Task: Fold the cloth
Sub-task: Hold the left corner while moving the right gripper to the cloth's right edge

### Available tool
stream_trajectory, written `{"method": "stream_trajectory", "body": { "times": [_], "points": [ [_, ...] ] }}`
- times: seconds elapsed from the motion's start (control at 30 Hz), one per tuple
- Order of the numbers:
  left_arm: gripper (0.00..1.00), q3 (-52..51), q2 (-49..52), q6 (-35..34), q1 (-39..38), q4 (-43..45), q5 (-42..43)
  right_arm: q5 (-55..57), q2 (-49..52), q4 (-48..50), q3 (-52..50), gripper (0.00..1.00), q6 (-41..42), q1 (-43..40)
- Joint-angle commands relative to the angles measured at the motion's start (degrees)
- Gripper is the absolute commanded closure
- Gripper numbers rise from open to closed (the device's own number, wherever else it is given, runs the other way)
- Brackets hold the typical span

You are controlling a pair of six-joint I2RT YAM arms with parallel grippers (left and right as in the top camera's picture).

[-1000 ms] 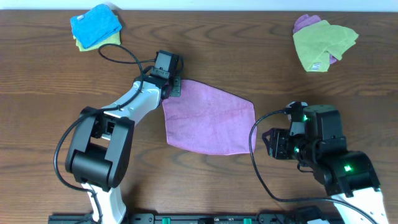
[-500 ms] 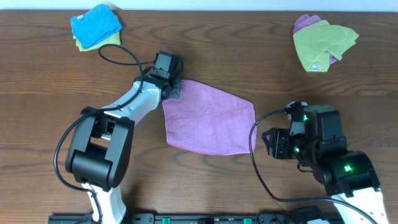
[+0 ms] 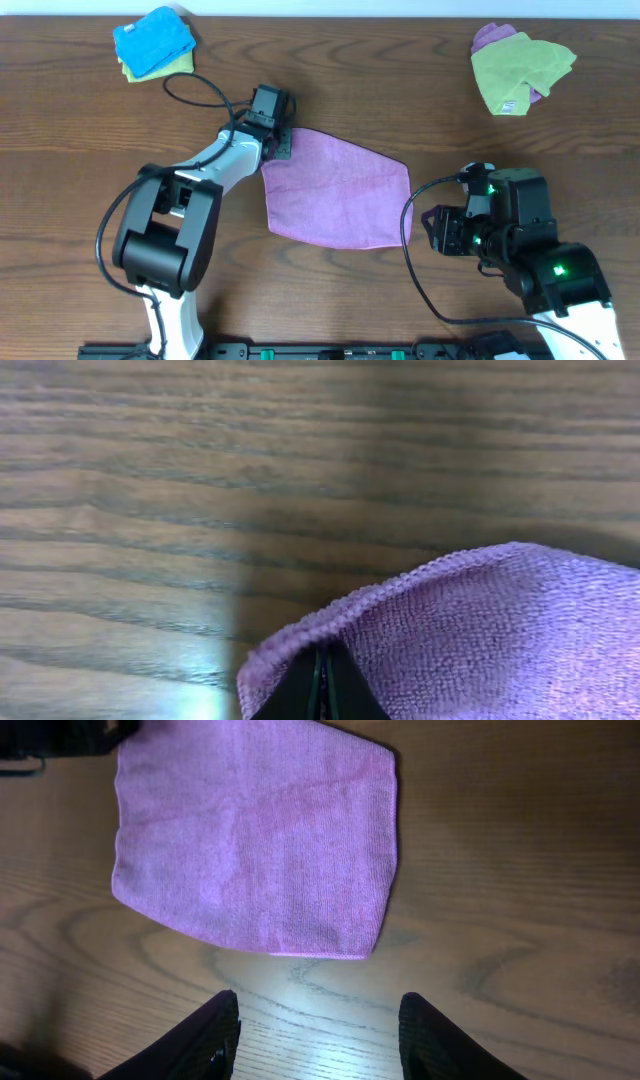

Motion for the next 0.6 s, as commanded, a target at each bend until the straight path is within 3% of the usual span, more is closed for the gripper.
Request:
{"method": "stream_trajectory", "body": {
  "times": [0.0,0.43,0.57],
  "points": [
    [0.94,1.1,1.0,1.4,0.1,1.0,0.4,0.2,0.0,0.1,-0.2,0.48,0.8,-0.4],
    [0.94,1.1,8.8,3.5,3.8,10.1,-1.9,-1.2,0.0,-0.9,-0.2,0.5,0.8,-0.3],
    [0.94,1.1,9.5,6.9,5.3,11.4,-3.6,-1.9,0.5,-1.0,-0.4,0.48,0.8,-0.3]
  ]
}}
